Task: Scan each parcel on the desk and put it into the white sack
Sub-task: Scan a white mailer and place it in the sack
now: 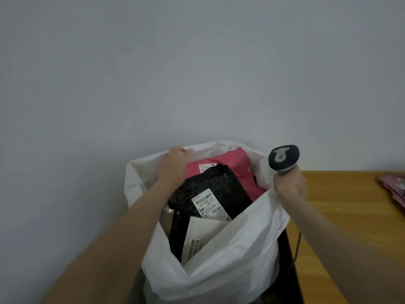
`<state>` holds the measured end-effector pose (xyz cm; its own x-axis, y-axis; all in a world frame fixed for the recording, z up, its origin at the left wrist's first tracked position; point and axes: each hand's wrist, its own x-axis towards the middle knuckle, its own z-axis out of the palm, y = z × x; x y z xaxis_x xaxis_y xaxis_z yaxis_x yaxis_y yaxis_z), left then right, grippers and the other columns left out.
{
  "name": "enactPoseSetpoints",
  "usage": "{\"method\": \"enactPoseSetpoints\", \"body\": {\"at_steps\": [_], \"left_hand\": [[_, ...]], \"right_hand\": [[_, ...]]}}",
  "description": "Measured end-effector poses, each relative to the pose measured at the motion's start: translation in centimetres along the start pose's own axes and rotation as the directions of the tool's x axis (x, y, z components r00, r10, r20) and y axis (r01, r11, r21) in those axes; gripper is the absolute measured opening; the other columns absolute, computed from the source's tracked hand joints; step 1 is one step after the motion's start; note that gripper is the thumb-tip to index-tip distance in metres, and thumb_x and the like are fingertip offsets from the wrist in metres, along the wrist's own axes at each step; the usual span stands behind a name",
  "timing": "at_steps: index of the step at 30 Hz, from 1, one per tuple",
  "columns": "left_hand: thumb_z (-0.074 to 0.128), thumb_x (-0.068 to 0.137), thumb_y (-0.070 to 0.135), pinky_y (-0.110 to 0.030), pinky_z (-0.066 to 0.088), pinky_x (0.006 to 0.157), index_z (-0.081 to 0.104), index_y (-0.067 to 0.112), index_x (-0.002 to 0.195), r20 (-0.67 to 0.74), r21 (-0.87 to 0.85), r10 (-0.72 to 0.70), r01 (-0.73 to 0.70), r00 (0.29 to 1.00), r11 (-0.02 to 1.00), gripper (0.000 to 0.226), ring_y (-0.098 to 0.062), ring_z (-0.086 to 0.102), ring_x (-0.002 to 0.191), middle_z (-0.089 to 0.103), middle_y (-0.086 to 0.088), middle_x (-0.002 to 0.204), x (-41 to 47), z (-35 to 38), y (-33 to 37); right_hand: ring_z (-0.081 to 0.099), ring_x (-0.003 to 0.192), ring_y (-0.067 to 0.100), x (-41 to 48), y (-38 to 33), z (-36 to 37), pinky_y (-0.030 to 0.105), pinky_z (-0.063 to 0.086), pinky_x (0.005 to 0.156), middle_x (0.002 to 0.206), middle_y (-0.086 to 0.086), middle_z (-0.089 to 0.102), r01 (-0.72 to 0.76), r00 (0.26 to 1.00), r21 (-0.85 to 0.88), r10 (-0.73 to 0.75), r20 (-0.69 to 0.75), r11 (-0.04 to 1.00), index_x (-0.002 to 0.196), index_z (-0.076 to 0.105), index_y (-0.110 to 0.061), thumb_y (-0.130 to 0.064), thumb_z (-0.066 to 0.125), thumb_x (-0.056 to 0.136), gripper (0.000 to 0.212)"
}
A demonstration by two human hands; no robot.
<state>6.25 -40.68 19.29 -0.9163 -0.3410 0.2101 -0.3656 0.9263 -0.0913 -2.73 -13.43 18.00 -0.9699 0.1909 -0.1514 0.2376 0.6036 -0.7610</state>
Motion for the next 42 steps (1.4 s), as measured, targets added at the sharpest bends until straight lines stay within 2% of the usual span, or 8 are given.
{"method": "enactPoseSetpoints", "body": {"at_steps": [3,7,11,15,21,24,28,42], "left_hand": [[0.057,0.089,0.022,-0.045,0.037,0.105,0.030,0.032,0.146,0.288,-0.131,0.281,-0.253,0.916,0.959,0.064,-0.026,0.036,0.135,0.038,-0.002,0.147,0.0,3.5,7.7],[0.047,0.096,0.044,-0.068,0.003,0.110,0.019,0.040,0.149,0.664,-0.103,0.255,-0.252,0.703,0.962,0.060,-0.027,-0.006,0.147,0.001,0.002,0.161,-1.3,9.1,12.0],[0.054,0.093,0.040,-0.074,0.006,0.105,0.034,0.037,0.144,0.733,0.006,0.041,-0.067,0.679,0.998,0.056,-0.030,-0.008,0.147,0.001,0.007,0.160,-3.8,11.2,5.2],[0.047,0.097,0.021,-0.047,0.021,0.116,0.033,0.032,0.147,0.805,0.016,-0.172,0.269,0.568,0.963,0.053,-0.034,0.017,0.144,0.013,-0.009,0.159,-6.0,13.7,-2.7],[0.053,0.092,0.023,-0.042,0.048,0.094,0.047,0.032,0.136,0.410,-0.235,-0.059,0.168,0.910,0.957,0.045,-0.028,0.051,0.118,0.045,-0.006,0.134,-2.3,12.0,-0.2],[0.067,0.082,0.047,-0.045,0.032,0.111,0.031,0.038,0.146,0.512,-0.447,0.176,0.086,0.841,0.890,0.073,-0.031,0.033,0.137,0.024,-0.010,0.152,-0.4,11.0,3.9],[0.066,0.075,0.062,-0.065,0.014,0.111,0.019,0.047,0.147,0.765,-0.256,0.233,-0.049,0.601,0.966,0.087,-0.039,0.001,0.145,-0.004,-0.006,0.160,-0.9,13.2,8.6],[0.067,0.082,0.046,-0.046,0.039,0.103,0.033,0.019,0.145,0.434,-0.242,0.079,0.032,0.898,0.970,0.076,-0.030,0.038,0.130,0.034,-0.009,0.143,-1.6,5.2,12.7]], "right_hand": [[0.059,0.083,0.032,0.0,0.0,0.4,0.039,0.051,0.072,0.088,0.011,0.059,0.016,1.000,0.035,-0.016,0.006,0.999,0.104,0.056,-0.011,-0.012,0.053,0.089,0.016],[0.062,0.085,0.033,0.8,0.2,1.3,0.041,0.053,0.074,0.090,0.010,0.063,0.025,1.000,0.059,-0.024,-0.016,0.998,0.103,0.057,-0.012,-0.011,0.052,0.088,0.015],[0.063,0.088,0.034,1.9,0.6,1.1,0.041,0.052,0.075,0.090,0.010,0.061,-0.011,0.999,0.025,0.012,-0.040,1.000,0.108,0.055,-0.013,-0.013,0.052,0.090,0.018],[0.062,0.086,0.034,2.1,1.2,1.6,0.043,0.053,0.076,0.091,0.012,0.062,-0.022,0.999,0.002,0.022,-0.023,1.000,0.108,0.054,-0.011,-0.012,0.052,0.091,0.017],[0.062,0.084,0.034,2.7,1.6,1.9,0.043,0.054,0.075,0.088,0.012,0.060,-0.020,0.999,-0.040,0.019,-0.027,0.999,0.105,0.054,-0.011,-0.012,0.051,0.091,0.015],[0.060,0.079,0.033,3.0,2.3,1.6,0.041,0.052,0.070,0.081,0.010,0.057,-0.042,0.998,-0.053,0.039,-0.055,0.998,0.102,0.053,-0.011,-0.010,0.051,0.090,0.012],[0.057,0.074,0.030,3.4,3.5,1.1,0.036,0.046,0.063,0.074,0.006,0.053,-0.049,0.998,-0.077,0.045,-0.052,0.996,0.098,0.051,-0.013,-0.011,0.050,0.090,0.008],[0.060,0.079,0.028,2.3,6.1,-3.8,0.034,0.045,0.064,0.086,0.007,0.061,-0.039,0.995,0.096,0.030,0.095,0.995,0.099,0.054,-0.018,-0.035,0.065,0.086,0.024]]}}
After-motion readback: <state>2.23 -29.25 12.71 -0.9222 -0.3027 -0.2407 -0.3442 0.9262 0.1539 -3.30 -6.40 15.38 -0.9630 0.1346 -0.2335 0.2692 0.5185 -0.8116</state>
